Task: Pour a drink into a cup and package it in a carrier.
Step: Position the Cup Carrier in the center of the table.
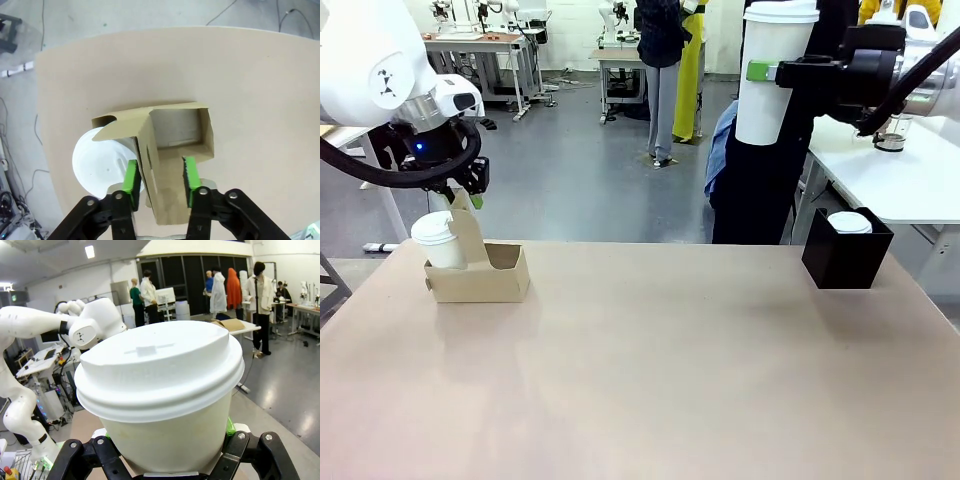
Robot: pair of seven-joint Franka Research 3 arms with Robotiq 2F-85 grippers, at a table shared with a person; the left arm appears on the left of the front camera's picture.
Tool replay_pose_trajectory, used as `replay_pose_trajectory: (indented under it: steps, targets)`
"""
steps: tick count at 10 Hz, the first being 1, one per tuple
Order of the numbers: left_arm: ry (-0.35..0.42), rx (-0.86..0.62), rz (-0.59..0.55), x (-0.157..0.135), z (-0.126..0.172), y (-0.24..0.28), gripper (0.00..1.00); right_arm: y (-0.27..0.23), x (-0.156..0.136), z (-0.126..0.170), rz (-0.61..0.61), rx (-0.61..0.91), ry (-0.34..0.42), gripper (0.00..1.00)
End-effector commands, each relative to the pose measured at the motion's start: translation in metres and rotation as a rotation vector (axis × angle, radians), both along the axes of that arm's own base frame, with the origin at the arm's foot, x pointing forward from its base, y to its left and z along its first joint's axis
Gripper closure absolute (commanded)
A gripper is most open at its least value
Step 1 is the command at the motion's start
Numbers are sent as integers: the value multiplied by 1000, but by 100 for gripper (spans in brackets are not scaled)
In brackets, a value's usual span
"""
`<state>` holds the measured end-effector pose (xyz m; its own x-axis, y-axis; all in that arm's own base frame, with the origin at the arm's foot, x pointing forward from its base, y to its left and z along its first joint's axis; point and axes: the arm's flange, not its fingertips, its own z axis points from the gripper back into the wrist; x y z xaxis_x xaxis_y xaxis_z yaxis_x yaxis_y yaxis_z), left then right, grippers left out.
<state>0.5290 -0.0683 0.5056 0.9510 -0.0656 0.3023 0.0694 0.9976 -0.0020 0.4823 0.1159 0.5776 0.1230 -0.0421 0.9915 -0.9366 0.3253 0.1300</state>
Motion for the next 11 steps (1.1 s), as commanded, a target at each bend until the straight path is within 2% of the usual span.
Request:
replay_pose_trajectory:
  steps: [1,2,6,7,8,10,11]
  targets:
    - [5,28,19,3,-3,0,96,2,1,5,-12,2,-22,19]
    - [7,34,23,3,-3,0,100,2,1,5,-12,2,-22,19]
    - [6,54,33,1,-9,-1,100,2,1,5,-12,2,-22,19]
    - [72,4,7,2,-10,-2,100,2,1,5,-12,2,-22,19]
    - [9,27,6,2,-6,1,100,2,1,5,-12,2,-22,19]
    - [23,26,5,0,-8,0,98,2,1,5,-12,2,-22,19]
    - [-30,-26,0,-11,5,-3,98,2,1,5,-12,2,-22,19]
